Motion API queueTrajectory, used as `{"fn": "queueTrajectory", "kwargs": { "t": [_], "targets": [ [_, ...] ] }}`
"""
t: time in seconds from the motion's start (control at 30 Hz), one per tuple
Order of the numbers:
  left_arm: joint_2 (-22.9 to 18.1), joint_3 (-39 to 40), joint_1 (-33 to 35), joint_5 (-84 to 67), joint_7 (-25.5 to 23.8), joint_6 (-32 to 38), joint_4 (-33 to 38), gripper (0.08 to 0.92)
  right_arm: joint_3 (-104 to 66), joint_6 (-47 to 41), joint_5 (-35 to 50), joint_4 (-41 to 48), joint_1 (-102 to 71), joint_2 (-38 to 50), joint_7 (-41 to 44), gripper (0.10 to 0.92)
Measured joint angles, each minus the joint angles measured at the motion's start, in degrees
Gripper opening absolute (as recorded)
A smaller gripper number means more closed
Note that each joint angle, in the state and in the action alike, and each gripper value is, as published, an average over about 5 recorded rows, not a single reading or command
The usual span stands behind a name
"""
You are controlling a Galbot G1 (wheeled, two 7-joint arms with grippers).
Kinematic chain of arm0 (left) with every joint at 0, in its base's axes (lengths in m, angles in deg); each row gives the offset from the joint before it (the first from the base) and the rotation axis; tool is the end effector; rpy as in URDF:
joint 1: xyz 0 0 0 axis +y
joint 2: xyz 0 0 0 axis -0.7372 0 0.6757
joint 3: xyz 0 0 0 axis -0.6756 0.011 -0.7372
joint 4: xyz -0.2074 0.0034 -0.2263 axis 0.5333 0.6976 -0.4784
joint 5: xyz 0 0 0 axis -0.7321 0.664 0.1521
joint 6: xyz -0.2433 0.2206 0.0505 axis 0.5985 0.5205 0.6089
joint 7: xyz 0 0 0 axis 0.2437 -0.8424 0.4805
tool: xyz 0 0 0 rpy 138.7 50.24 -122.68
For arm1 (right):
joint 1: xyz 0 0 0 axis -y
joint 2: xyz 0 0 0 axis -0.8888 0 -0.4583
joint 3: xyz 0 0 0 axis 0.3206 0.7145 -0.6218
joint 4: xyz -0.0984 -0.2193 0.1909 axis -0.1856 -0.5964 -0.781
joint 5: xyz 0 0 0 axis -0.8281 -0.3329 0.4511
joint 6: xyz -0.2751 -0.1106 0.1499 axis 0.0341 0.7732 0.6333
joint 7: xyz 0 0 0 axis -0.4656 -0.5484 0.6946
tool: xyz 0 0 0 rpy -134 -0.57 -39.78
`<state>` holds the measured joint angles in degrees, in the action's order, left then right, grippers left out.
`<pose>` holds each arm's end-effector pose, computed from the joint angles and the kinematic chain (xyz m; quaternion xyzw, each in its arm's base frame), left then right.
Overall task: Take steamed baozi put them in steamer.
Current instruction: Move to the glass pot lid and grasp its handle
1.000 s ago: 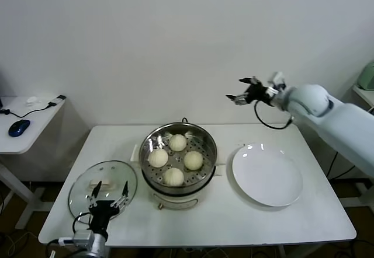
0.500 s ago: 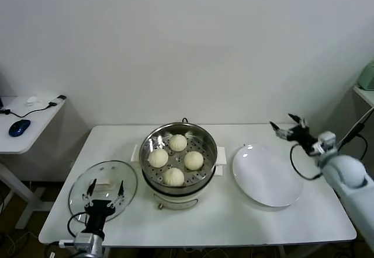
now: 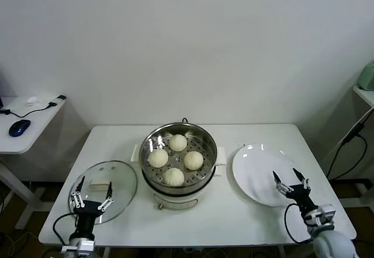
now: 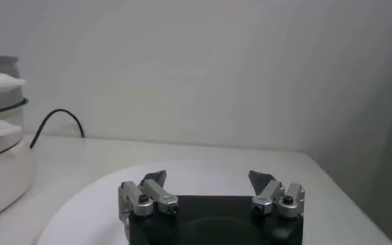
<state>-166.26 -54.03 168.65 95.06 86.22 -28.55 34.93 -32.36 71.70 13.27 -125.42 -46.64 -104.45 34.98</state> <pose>0.1608 0.0995 -0.3557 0.0537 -0.9293 -0.3653 0.0097 0.2207 -0.1661 -0.3726 0.0480 -0.9936 0.0050 0.1020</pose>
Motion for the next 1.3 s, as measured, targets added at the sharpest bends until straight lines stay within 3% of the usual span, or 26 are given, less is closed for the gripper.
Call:
{"fn": "queueTrajectory", "kwargs": {
  "t": [0.33,0.57,1.3],
  "targets": [
    [3.21,-0.90,-2.50,28.09,10.13,-2.56,-9.84,0.823,-2.05,-1.68,-3.41,-3.74,-3.24,-5.50,-2.51,0.823],
    [3.31,-1.08,-5.13,39.14,13.98,-5.62,-15.57,0.823,-2.91,-2.77,-4.69,-5.32,-4.11,-7.39,-3.61,0.823],
    [4.45,1.42,-12.73,47.23,13.48,-8.86,-22.27,0.823,-4.61,-4.10,-5.80,-7.28,-6.10,-9.26,-3.82,0.823]
  ]
}}
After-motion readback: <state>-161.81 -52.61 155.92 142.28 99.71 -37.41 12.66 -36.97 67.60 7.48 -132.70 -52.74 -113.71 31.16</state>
